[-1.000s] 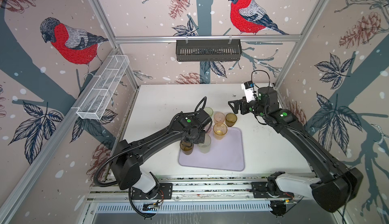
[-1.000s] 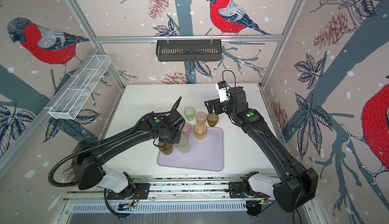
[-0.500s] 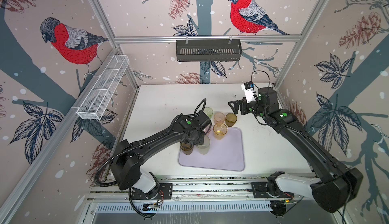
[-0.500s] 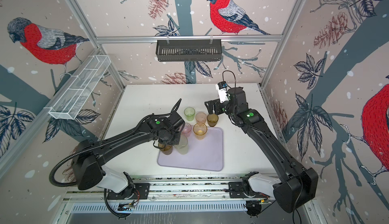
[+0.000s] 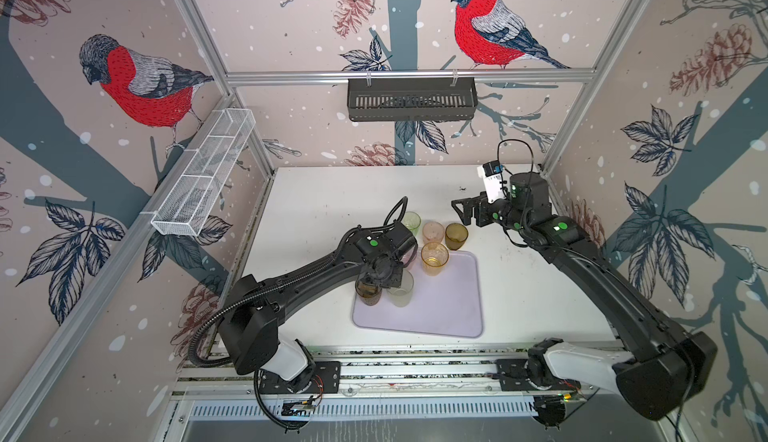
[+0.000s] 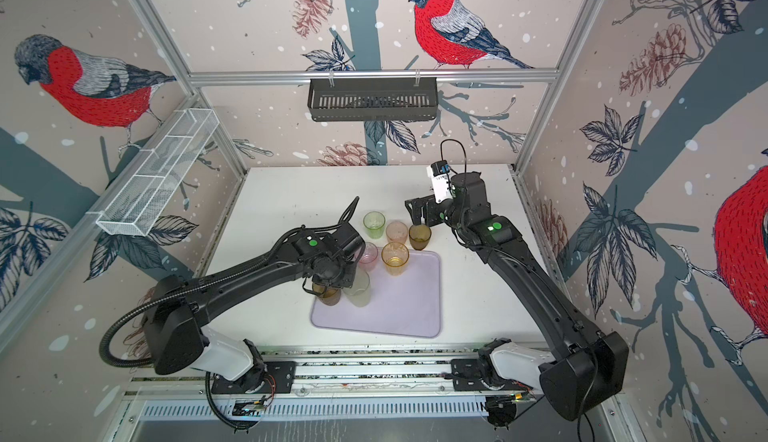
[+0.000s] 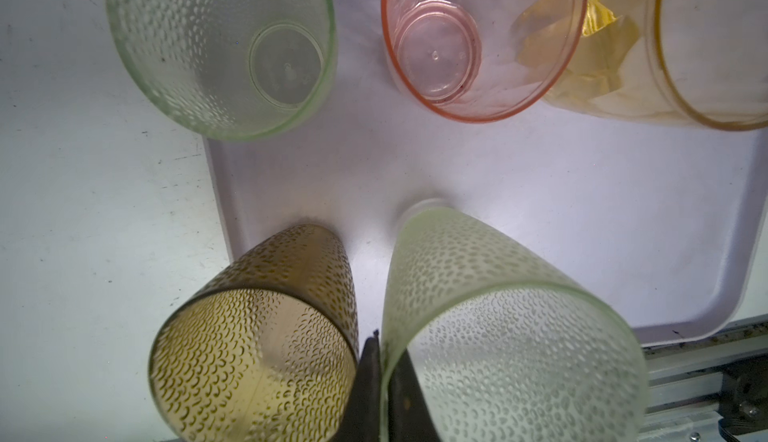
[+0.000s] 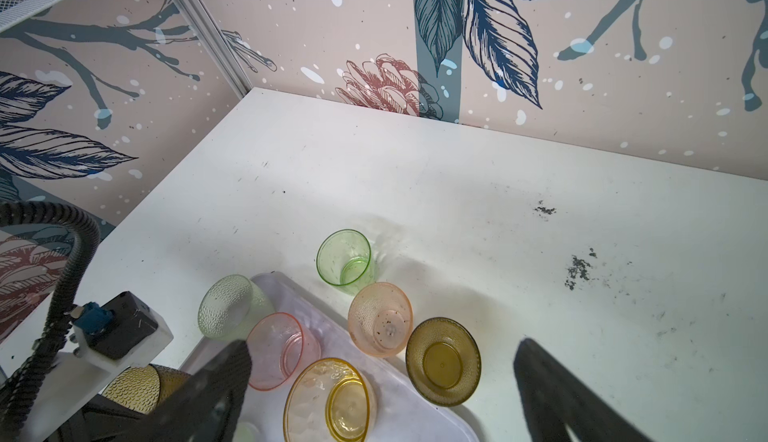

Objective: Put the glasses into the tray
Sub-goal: 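Lower the tall pale green cup onto the tray beside the olive cup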

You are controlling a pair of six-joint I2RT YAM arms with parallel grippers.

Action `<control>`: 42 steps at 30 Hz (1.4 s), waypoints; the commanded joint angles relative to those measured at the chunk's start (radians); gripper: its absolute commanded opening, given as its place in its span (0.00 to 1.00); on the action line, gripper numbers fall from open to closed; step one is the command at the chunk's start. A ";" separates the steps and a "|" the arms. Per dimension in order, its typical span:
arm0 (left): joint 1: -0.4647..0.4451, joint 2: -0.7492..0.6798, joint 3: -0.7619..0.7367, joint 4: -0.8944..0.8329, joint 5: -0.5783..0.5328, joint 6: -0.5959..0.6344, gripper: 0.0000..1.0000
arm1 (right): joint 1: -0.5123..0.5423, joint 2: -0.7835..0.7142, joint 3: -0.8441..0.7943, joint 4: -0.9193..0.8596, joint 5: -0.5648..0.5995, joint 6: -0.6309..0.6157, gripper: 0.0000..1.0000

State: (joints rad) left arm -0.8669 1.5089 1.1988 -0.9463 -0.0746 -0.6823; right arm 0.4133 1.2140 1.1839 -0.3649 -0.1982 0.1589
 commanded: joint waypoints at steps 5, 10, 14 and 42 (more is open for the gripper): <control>-0.003 0.003 -0.011 0.024 -0.007 -0.003 0.00 | -0.001 -0.002 0.003 0.018 -0.003 0.013 1.00; -0.003 0.002 -0.019 0.025 -0.005 -0.002 0.00 | -0.003 -0.001 0.003 0.020 -0.003 0.013 1.00; -0.003 -0.001 -0.024 0.024 -0.004 0.001 0.00 | -0.006 -0.001 0.003 0.020 -0.003 0.012 1.00; -0.004 0.005 -0.020 0.016 -0.002 0.010 0.01 | -0.015 -0.002 0.002 0.027 -0.009 0.021 1.00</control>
State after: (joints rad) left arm -0.8677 1.5135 1.1751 -0.9260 -0.0746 -0.6785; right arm 0.3988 1.2140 1.1839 -0.3630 -0.1989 0.1799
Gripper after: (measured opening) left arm 0.067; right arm 0.996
